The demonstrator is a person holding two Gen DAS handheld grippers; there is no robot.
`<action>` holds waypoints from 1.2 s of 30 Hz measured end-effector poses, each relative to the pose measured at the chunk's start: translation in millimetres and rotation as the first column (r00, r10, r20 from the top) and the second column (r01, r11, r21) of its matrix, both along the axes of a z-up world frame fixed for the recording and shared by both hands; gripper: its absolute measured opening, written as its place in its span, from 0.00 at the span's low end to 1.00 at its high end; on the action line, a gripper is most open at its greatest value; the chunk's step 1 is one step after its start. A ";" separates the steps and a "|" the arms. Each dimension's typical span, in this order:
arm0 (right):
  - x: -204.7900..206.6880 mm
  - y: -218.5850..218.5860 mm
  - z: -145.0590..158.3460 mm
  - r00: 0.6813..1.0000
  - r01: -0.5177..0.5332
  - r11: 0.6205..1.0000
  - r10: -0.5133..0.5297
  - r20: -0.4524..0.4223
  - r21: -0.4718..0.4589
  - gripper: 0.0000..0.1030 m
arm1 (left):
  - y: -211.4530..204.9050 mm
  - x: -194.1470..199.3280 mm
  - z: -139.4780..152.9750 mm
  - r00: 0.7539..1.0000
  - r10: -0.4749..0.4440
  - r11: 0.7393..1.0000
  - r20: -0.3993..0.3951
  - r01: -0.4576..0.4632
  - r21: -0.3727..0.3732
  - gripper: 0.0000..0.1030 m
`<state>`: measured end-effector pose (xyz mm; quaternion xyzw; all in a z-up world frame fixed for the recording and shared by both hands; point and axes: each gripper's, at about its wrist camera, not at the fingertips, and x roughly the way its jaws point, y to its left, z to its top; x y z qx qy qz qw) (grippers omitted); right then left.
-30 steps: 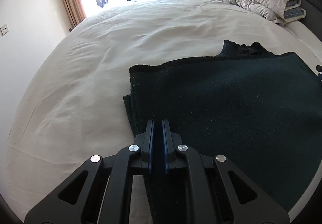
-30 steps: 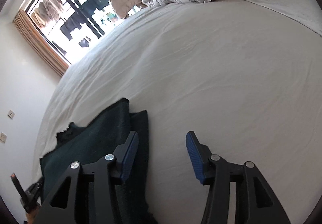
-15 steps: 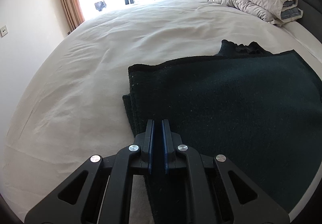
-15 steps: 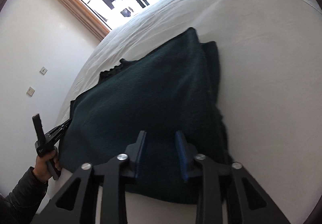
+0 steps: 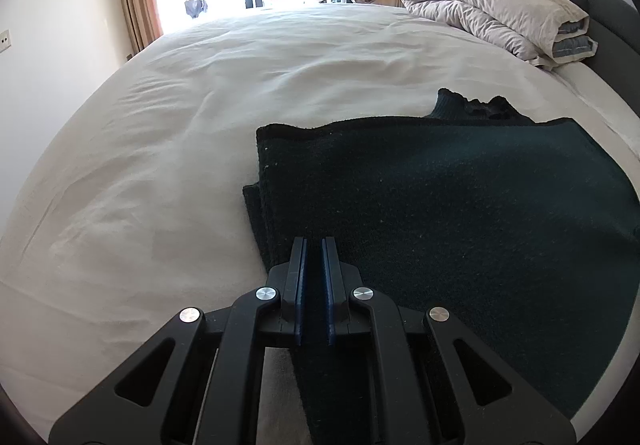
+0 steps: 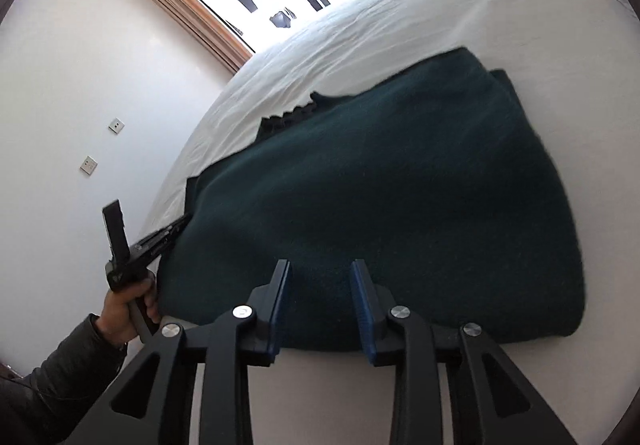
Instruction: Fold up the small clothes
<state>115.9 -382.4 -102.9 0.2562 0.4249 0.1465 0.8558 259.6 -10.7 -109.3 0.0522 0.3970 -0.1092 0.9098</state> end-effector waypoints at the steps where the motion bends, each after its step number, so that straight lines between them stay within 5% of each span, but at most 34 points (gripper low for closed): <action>1: 1.3 -5.6 -9.4 0.999 0.026 0.999 -0.026 -0.025 0.025 0.25 | 0.7 -0.1 0.0 1.000 -0.001 1.000 0.000 0.001 -0.005 0.07; 4: -3.1 -33.4 -23.7 0.994 0.104 0.990 -0.100 -0.050 0.091 0.00 | 3.7 0.0 0.0 1.000 -0.002 1.000 -0.004 0.002 -0.031 0.07; 8: -17.6 -66.1 -21.3 0.969 0.240 0.971 -0.238 -0.066 0.017 0.00 | 9.3 1.0 -0.1 1.000 -0.005 0.997 -0.011 0.004 -0.077 0.07; 11: -33.1 -81.9 -9.5 0.930 0.362 0.932 -0.362 -0.063 -0.016 0.15 | 21.5 2.9 5.2 0.999 -0.008 0.987 -0.033 0.003 -0.161 0.07; 12: -35.8 -79.0 -3.5 0.928 0.368 0.930 -0.369 -0.049 -0.020 0.32 | 26.5 2.3 7.9 0.999 -0.004 0.981 -0.042 -0.004 -0.192 0.07; 13: -37.8 -73.4 3.9 0.931 0.363 0.932 -0.363 -0.026 -0.025 0.51 | 34.1 -0.4 12.1 0.999 0.009 0.974 -0.048 -0.020 -0.227 0.07; 15: -36.0 -56.0 17.1 0.945 0.327 0.944 -0.327 0.023 -0.047 0.63 | 51.0 -11.8 22.3 0.996 0.089 0.966 -0.029 -0.094 -0.243 0.08; 20: -4.1 1.3 27.9 0.982 0.177 0.984 -0.178 0.058 0.020 0.63 | 87.7 -29.4 28.6 0.980 0.176 0.914 -0.093 -0.198 -0.354 0.08; 26: 34.7 52.9 30.7 0.996 0.072 0.988 -0.078 0.039 0.139 0.63 | 82.9 -19.2 19.4 0.971 0.077 0.839 -0.225 -0.185 -0.512 0.09; 30: 58.3 73.6 30.1 0.999 0.020 0.987 -0.024 0.026 0.157 0.63 | 83.6 -9.6 1.2 0.947 0.082 0.785 -0.310 -0.253 -0.566 0.27; 34: 87.5 85.0 20.6 0.998 -0.046 0.986 0.050 -0.024 0.162 0.49 | 85.3 -3.5 -8.4 0.939 0.050 0.715 -0.341 -0.272 -0.644 0.49; 36: 99.9 91.0 15.4 0.996 -0.067 0.983 0.076 -0.047 0.168 0.42 | 81.1 3.7 -7.9 0.933 0.042 0.725 -0.357 -0.274 -0.632 0.54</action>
